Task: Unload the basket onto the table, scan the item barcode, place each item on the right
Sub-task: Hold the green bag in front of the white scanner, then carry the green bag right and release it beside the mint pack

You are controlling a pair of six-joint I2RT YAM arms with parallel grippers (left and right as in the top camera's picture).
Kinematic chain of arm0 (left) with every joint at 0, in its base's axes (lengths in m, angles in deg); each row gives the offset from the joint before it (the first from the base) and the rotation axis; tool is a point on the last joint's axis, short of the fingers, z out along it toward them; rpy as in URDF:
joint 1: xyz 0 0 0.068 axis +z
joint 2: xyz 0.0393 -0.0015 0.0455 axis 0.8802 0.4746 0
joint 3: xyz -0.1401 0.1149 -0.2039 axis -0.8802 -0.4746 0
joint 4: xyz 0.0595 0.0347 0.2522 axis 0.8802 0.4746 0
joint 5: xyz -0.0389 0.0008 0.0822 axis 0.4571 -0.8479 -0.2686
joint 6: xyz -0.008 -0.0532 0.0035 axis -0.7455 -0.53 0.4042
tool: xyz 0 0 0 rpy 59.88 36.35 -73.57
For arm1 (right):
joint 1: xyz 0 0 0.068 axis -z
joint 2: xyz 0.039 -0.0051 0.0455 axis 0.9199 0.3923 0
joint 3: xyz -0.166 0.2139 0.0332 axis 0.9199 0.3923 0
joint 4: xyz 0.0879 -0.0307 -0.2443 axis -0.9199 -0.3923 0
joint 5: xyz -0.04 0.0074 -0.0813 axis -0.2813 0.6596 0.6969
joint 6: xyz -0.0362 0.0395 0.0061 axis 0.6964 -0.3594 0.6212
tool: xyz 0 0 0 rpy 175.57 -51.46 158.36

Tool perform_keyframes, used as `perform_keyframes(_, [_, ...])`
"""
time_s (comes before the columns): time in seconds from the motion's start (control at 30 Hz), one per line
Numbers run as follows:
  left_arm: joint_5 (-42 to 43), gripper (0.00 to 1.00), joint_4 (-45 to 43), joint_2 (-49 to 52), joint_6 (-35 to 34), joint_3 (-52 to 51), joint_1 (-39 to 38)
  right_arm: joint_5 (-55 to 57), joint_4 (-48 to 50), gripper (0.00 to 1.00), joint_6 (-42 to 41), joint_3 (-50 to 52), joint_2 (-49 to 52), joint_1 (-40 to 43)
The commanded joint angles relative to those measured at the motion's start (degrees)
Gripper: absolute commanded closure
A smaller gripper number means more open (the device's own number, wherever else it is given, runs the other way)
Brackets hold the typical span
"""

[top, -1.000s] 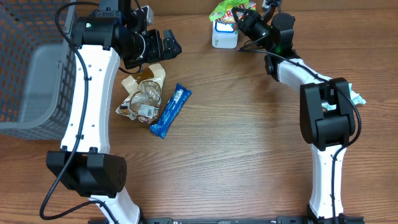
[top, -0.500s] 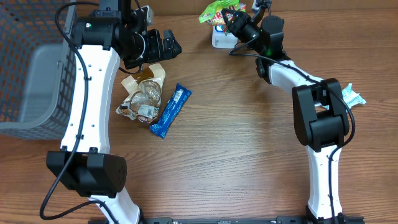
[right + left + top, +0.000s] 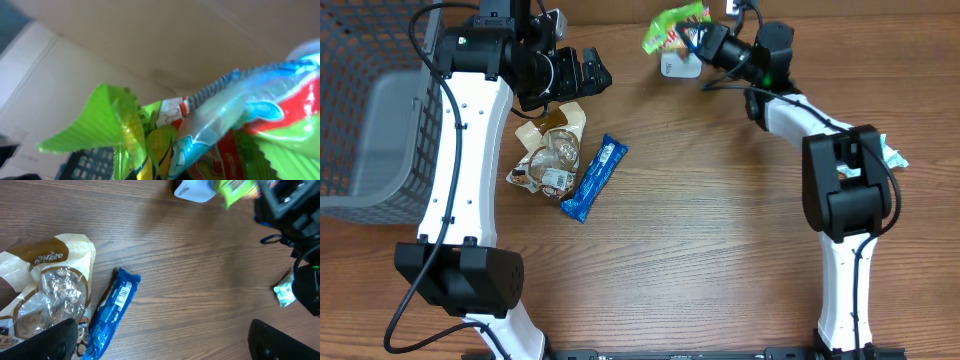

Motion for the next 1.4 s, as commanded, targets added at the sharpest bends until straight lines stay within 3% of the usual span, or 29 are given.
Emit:
perform_keyframes(0.0, [-0.4,0.0,0.0,-0.9,0.9,0.6,0.3,-3.2,-7.2,0.96,8.0,-1.0,-7.2,0.6])
perform_keyframes(0.27, [-0.4,0.0,0.0,-0.9,0.9,0.6,0.3,11.0,-46.1,0.96,31.0,-1.0,-24.0,0.3])
perform_keyframes(0.53, [-0.4,0.0,0.0,-0.9,0.9,0.6,0.3,23.5,-73.4,0.96,34.5,-1.0,-38.7,4.9])
perform_keyframes(0.73, [-0.4,0.0,0.0,-0.9,0.9,0.6,0.3,36.9,-90.2,0.96,34.5,-0.7,-40.6,11.7])
perform_keyframes(0.83, [-0.4,0.0,0.0,-0.9,0.9,0.6,0.3,43.9,-92.8,0.96,34.4,1.4,-39.6,14.5])
perform_keyframes(1.2, [-0.4,0.0,0.0,-0.9,0.9,0.6,0.3,47.9,-95.4,0.96,34.4,6.4,-31.5,21.5])
perform_keyframes(1.37, [-0.4,0.0,0.0,-0.9,0.9,0.6,0.3,47.9,-96.6,0.84,34.4,6.4,-31.1,23.0])
